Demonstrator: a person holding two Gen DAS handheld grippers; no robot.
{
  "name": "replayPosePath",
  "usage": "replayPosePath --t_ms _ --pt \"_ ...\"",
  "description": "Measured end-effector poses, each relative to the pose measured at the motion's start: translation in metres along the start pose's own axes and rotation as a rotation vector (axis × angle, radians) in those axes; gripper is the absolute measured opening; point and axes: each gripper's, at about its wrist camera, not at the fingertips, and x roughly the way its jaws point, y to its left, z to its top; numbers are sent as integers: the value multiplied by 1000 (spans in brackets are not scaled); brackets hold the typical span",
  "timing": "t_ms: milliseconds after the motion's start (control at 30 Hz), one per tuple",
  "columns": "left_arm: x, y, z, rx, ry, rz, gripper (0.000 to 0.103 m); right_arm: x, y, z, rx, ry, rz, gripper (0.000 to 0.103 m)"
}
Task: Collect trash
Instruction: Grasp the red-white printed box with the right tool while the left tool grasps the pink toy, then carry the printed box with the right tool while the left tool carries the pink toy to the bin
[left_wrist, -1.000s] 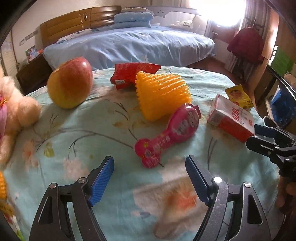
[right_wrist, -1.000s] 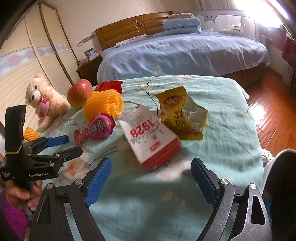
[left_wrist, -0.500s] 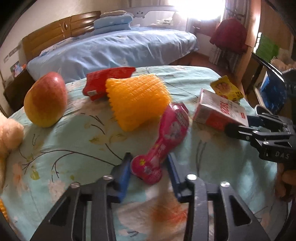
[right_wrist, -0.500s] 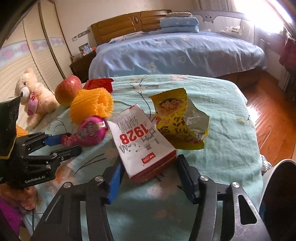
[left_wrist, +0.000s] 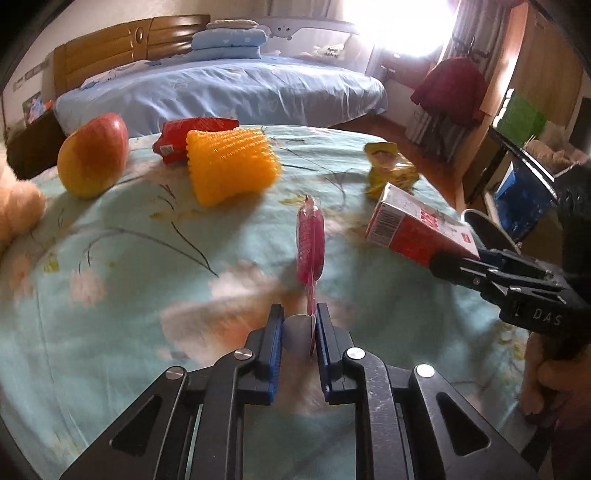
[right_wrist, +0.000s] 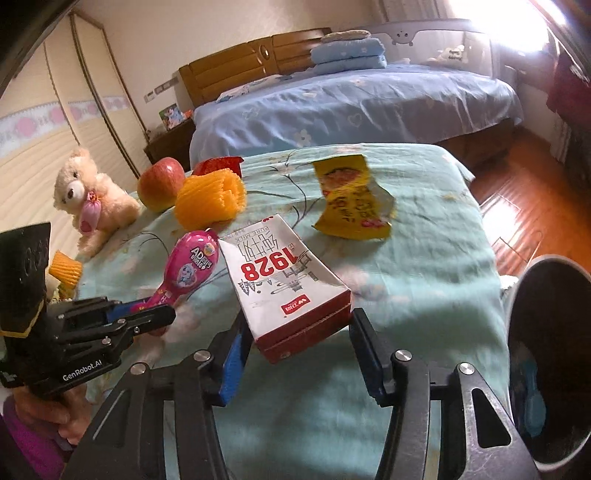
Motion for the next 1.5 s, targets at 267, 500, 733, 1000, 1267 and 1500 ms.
replayPosePath --t_ms 267,500,733,1000,1267,1500 --pt "-16 -20 -14 -13 -19 -42 15 -27 -13 -20 55 -30 -12 53" --pt "-21 -48 -17 15 -25 -77 15 -45 -29 -33 102 -53 -30 53" --pt "-18 -78 -15 53 -26 -114 15 -63 -48 -44 145 -74 -52 53" --pt "-4 -107 -9 88 -13 -151 15 -84 -73 -54 193 -100 -88 53" --pt "9 -132 -2 122 -6 -173 15 -98 -96 -60 236 -122 -121 53" --pt "25 -151 7 147 5 -188 15 -107 -114 -66 265 -133 -142 53"
